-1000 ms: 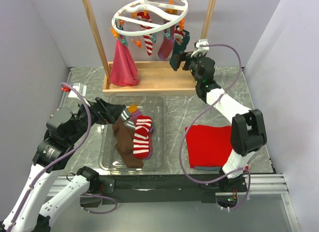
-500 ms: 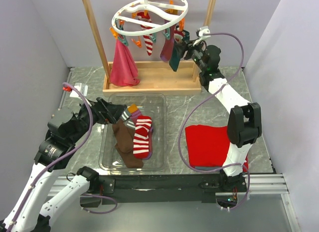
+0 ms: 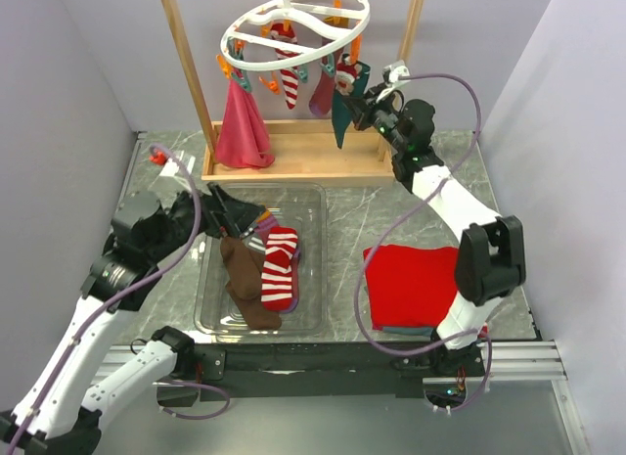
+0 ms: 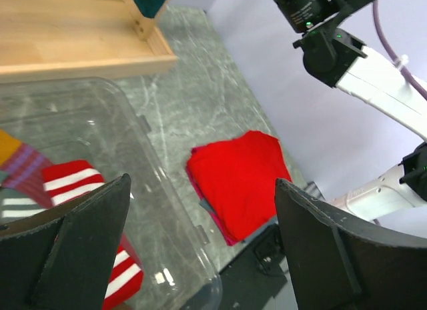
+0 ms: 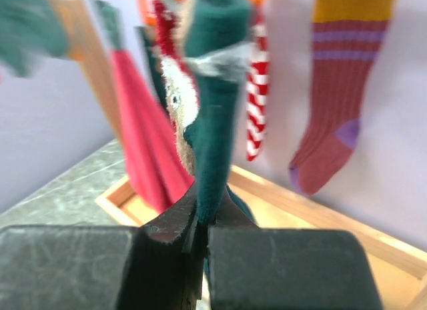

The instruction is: Remove the socks clipped to the hanger

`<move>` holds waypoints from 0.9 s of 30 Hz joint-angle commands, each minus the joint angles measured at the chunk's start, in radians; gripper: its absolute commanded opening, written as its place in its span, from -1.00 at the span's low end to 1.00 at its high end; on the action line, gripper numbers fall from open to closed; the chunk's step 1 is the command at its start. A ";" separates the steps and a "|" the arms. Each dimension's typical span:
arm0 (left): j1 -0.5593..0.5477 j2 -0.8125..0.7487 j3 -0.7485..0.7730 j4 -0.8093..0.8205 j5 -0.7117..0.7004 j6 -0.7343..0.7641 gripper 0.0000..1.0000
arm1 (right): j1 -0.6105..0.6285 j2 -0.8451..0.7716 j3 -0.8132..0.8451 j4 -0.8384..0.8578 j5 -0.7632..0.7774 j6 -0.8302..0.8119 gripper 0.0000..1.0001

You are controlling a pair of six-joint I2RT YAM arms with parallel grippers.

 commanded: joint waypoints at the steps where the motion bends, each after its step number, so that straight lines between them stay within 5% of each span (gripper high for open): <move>1: -0.001 0.051 0.074 0.099 0.129 -0.038 0.85 | 0.082 -0.149 -0.024 -0.058 0.049 -0.039 -1.00; 9: -0.030 0.258 0.267 0.182 0.156 -0.131 0.72 | 0.238 -0.298 -0.123 -0.176 0.267 -0.082 -1.00; 27: -0.337 0.834 1.066 -0.069 -0.577 0.022 0.70 | 0.362 -0.391 -0.192 -0.227 0.436 -0.109 -1.00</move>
